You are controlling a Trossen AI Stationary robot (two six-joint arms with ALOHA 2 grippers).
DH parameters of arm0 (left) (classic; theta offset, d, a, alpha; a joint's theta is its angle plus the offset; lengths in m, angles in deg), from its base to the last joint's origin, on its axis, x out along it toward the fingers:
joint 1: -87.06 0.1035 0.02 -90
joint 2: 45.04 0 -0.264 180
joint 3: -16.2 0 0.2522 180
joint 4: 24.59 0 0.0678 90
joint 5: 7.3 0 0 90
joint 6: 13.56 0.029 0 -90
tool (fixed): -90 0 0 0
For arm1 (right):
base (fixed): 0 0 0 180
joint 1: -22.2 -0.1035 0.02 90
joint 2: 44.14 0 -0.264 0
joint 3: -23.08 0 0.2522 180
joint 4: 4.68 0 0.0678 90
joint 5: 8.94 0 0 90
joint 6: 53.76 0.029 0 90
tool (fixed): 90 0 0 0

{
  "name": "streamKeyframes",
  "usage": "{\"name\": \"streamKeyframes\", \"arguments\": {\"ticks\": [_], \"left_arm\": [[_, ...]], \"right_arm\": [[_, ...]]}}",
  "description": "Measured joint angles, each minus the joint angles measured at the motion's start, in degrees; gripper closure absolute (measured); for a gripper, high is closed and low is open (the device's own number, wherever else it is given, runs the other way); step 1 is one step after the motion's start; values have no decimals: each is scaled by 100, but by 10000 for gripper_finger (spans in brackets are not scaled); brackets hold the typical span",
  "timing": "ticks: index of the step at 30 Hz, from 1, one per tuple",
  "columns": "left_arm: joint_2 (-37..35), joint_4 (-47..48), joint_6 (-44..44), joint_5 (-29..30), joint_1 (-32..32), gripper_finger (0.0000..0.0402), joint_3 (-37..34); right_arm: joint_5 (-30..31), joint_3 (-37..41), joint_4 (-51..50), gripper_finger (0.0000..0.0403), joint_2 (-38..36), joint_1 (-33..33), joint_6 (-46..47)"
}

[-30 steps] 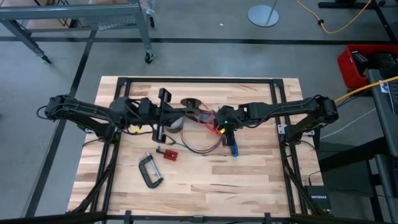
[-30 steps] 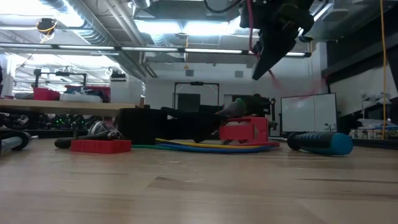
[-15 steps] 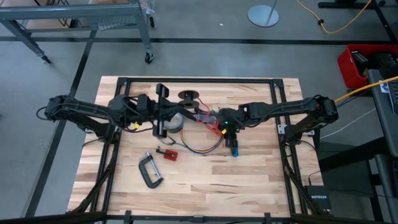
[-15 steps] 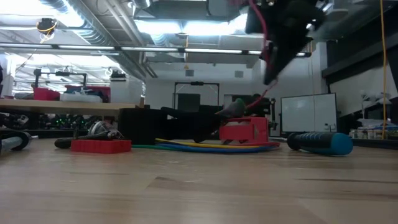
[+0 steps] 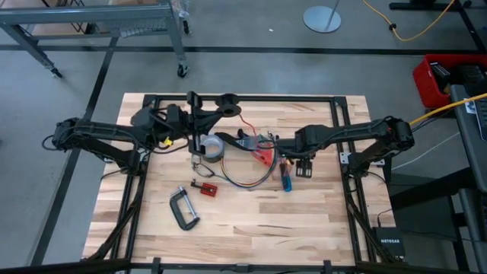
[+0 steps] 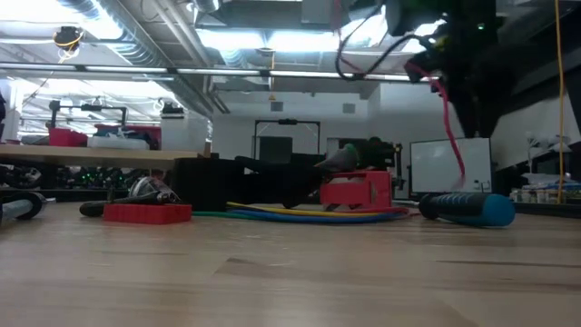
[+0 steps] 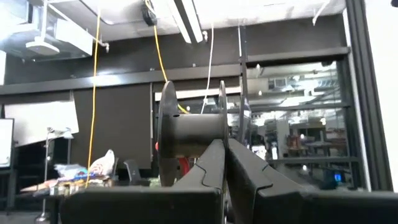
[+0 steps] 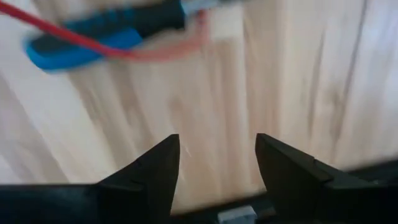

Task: Coil cords
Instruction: Uncoil the red wire cable from the black spool

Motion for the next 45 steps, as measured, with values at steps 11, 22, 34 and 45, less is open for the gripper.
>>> {"name": "streamKeyframes", "arguments": {"ticks": [11, 22, 34, 45], "left_arm": [[0, 456, -224, -2, 40, 401, -1], [55, 996, -802, -12, 25, 401, 0], [1034, 1041, -1589, -354, -99, 401, -2], [1926, 961, -1936, -360, -517, 401, 0]], "right_arm": [[344, 1086, 60, 187, -1325, 0, 640], [171, 2590, 3259, 187, -3959, 0, 914], [139, 3277, 6613, 187, -4266, 0, 775], [-61, 3281, 7092, 187, -3261, 0, 604]]}}
